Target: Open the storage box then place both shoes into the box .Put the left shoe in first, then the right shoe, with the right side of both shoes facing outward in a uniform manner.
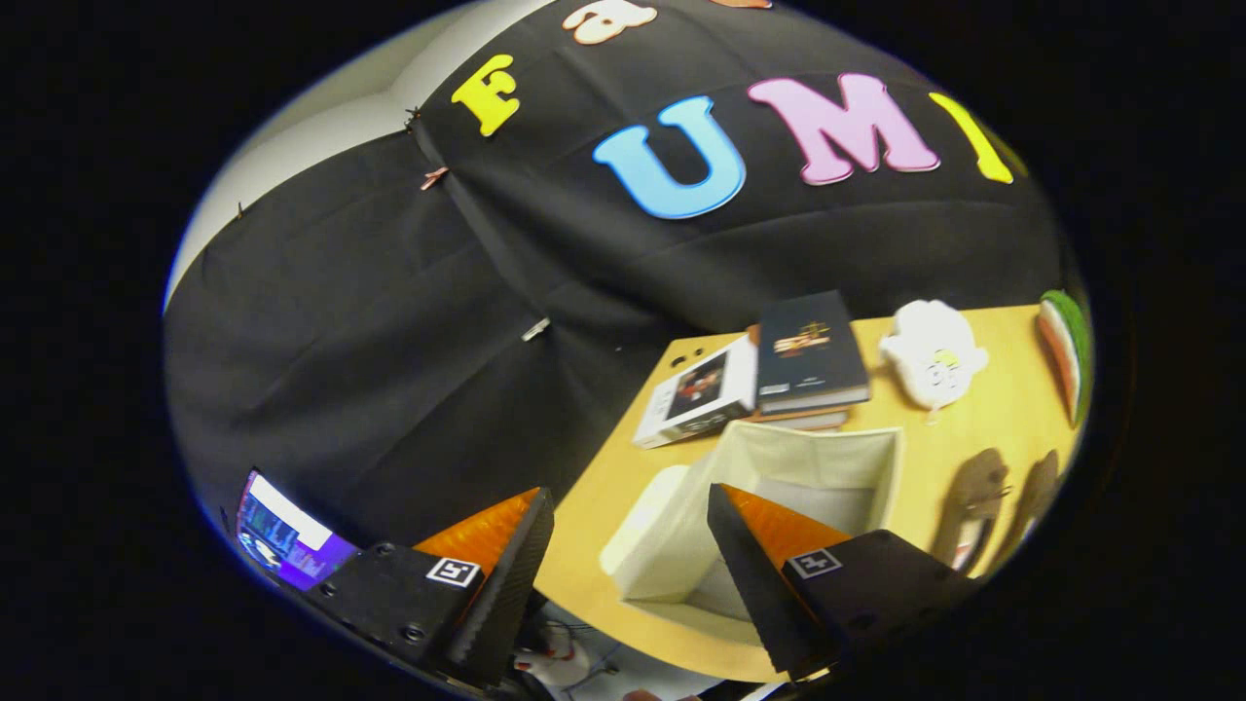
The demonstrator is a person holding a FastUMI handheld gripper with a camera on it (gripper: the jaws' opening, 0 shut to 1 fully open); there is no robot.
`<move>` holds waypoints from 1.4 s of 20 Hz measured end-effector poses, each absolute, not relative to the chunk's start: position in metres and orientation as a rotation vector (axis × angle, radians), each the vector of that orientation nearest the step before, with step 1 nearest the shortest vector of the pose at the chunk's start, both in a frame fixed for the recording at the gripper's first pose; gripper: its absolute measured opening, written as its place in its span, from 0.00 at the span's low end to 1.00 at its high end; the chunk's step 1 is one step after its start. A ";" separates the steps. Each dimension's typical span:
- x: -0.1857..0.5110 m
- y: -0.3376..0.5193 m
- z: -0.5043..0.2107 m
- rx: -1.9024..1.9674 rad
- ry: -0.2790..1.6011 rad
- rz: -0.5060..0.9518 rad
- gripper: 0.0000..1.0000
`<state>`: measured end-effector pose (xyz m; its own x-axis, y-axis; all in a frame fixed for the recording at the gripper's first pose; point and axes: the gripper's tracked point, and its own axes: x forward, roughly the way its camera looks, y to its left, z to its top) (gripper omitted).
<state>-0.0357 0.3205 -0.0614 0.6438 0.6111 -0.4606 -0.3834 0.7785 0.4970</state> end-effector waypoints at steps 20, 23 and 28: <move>-0.020 0.043 -0.308 -0.020 1.050 0.221 0.99; -0.007 0.045 -0.329 0.045 1.085 0.226 0.99; 0.009 0.045 -0.355 0.057 1.110 0.211 0.87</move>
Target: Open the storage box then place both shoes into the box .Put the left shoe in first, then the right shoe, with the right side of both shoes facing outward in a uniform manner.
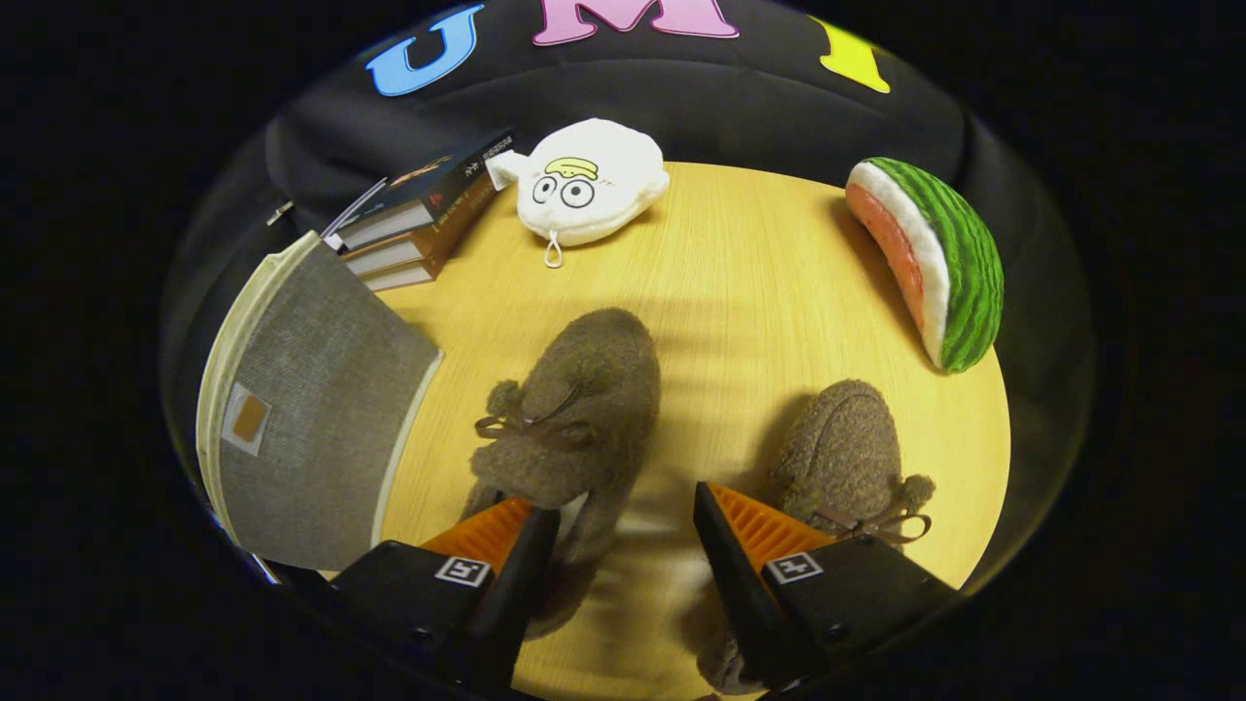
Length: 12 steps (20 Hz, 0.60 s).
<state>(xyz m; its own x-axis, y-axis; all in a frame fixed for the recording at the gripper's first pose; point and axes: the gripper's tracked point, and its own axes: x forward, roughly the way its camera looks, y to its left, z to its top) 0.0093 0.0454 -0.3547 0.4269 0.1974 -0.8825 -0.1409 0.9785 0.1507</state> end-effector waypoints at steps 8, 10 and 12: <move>0.004 0.060 -0.359 0.315 1.165 0.138 0.14; 0.004 0.059 -0.358 0.284 1.154 0.128 0.07; 0.005 0.062 -0.353 0.265 1.141 0.123 0.06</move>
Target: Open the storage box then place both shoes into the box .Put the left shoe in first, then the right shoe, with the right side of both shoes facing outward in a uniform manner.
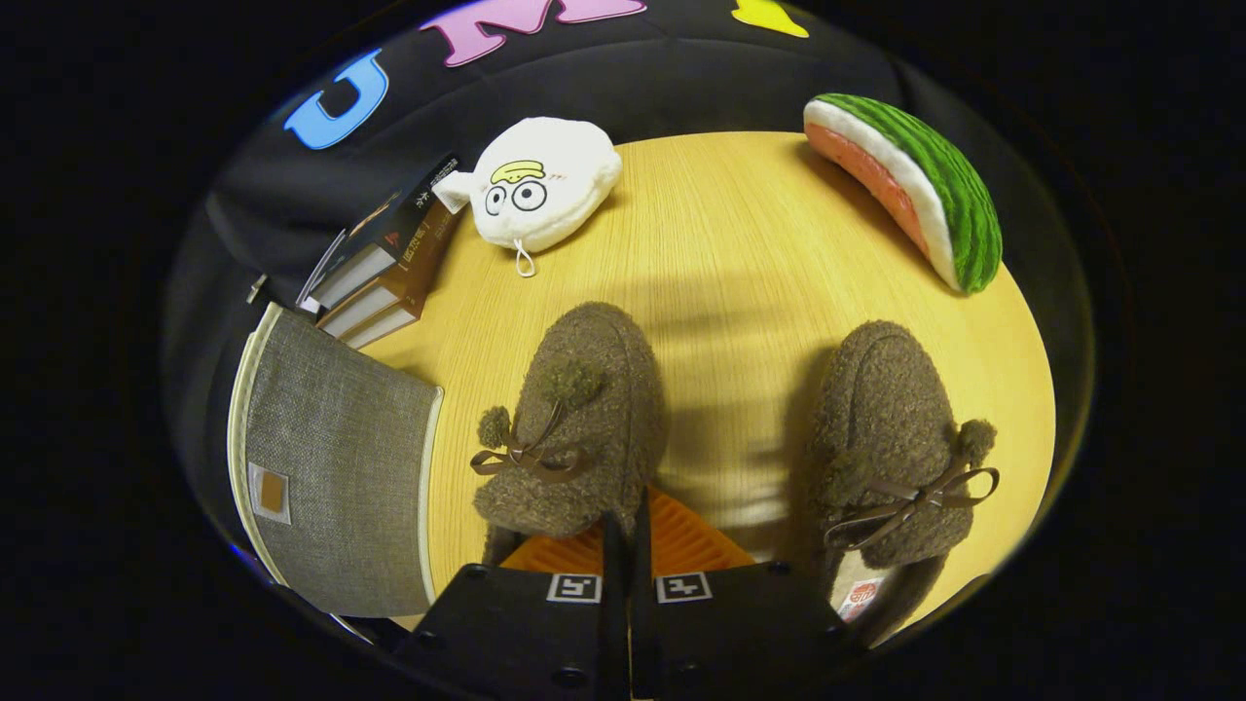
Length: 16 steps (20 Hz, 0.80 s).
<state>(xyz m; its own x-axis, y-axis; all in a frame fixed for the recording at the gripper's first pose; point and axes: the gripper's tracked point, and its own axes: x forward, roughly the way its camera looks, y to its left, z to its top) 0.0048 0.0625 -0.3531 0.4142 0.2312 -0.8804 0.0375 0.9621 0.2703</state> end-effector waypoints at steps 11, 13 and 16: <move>-0.012 0.095 -0.264 0.437 1.051 0.077 0.05; -0.019 0.097 -0.241 0.477 1.026 0.048 0.05; -0.028 0.107 -0.202 0.525 0.969 0.038 0.05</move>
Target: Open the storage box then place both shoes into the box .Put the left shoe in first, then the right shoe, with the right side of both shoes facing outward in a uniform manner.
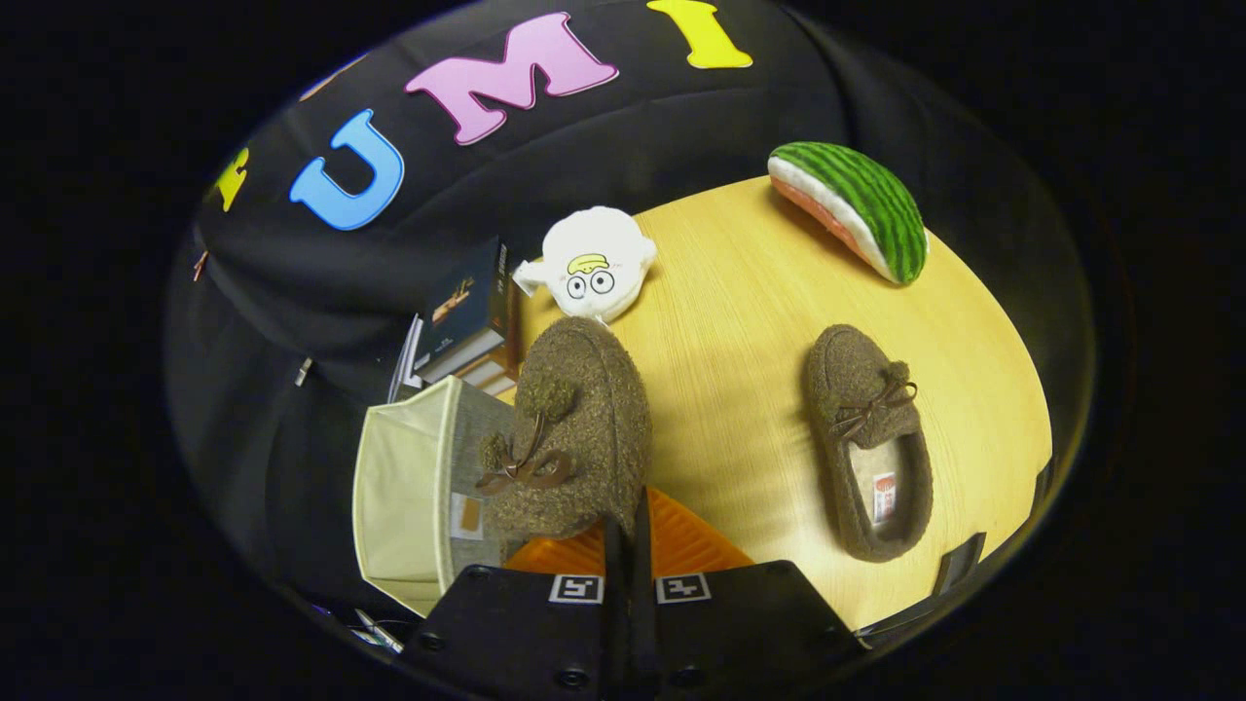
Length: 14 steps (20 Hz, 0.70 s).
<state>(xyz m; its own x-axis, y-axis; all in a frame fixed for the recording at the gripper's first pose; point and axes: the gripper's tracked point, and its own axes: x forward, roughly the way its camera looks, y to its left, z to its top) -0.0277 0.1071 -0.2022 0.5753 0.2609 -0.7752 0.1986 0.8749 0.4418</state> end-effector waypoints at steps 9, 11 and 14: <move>-0.023 0.159 -0.108 0.767 0.856 0.104 0.05; -0.021 0.181 -0.097 0.813 0.862 0.131 0.05; -0.023 0.211 -0.097 0.800 0.880 0.179 0.05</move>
<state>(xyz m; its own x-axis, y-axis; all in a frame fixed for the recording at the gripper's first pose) -0.0232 0.2109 -0.0965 0.6430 0.4503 -0.6195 0.1728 0.7027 0.6901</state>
